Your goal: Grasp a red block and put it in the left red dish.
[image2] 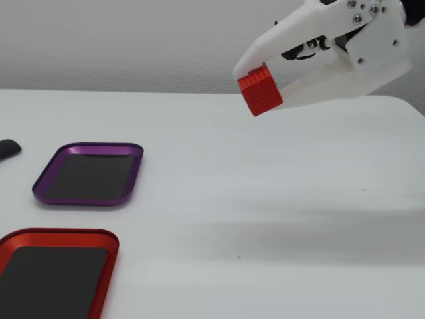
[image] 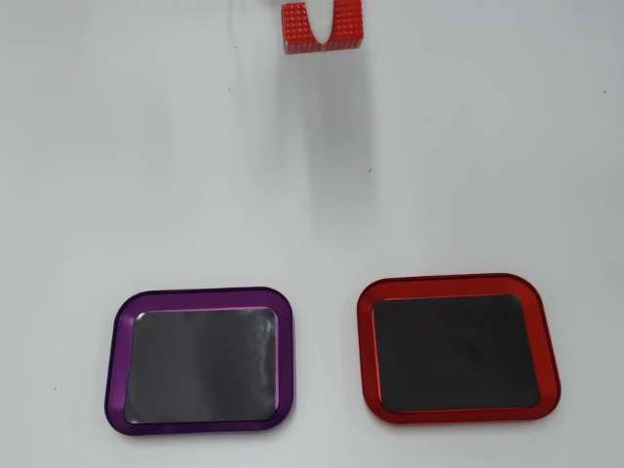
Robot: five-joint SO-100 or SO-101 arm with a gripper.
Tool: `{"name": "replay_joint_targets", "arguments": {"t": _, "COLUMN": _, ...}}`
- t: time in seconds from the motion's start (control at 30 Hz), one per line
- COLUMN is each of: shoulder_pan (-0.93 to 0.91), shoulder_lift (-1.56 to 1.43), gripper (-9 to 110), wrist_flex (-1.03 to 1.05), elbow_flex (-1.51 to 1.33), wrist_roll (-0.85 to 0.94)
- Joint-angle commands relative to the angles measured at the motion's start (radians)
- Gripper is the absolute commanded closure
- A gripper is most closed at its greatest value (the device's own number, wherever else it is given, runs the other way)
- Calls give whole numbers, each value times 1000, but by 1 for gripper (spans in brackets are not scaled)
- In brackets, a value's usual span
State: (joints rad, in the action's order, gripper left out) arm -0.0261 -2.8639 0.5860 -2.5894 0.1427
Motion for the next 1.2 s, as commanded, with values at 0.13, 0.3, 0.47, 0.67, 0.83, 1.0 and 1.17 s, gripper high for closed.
{"name": "replay_joint_targets", "arguments": {"t": 0.13, "shoulder_pan": 106, "shoulder_lift": 75, "gripper": 102, "wrist_flex": -356, "elbow_flex": -118, "wrist_roll": 3}}
{"name": "replay_joint_targets", "arguments": {"t": 0.3, "shoulder_pan": 173, "shoulder_lift": 382, "gripper": 102, "wrist_flex": -479, "elbow_flex": -11, "wrist_roll": -3}}
{"name": "replay_joint_targets", "arguments": {"t": 0.47, "shoulder_pan": 224, "shoulder_lift": 758, "gripper": 102, "wrist_flex": -503, "elbow_flex": 241, "wrist_roll": -5}}
{"name": "replay_joint_targets", "arguments": {"t": 0.67, "shoulder_pan": 227, "shoulder_lift": 1147, "gripper": 102, "wrist_flex": -488, "elbow_flex": 557, "wrist_roll": -6}}
{"name": "replay_joint_targets", "arguments": {"t": 0.83, "shoulder_pan": 227, "shoulder_lift": 1351, "gripper": 102, "wrist_flex": -488, "elbow_flex": 703, "wrist_roll": -9}}
{"name": "replay_joint_targets", "arguments": {"t": 1.0, "shoulder_pan": 227, "shoulder_lift": 1477, "gripper": 102, "wrist_flex": -488, "elbow_flex": 865, "wrist_roll": -9}}
{"name": "replay_joint_targets", "arguments": {"t": 1.17, "shoulder_pan": 227, "shoulder_lift": 1578, "gripper": 102, "wrist_flex": -488, "elbow_flex": 1000, "wrist_roll": -8}}
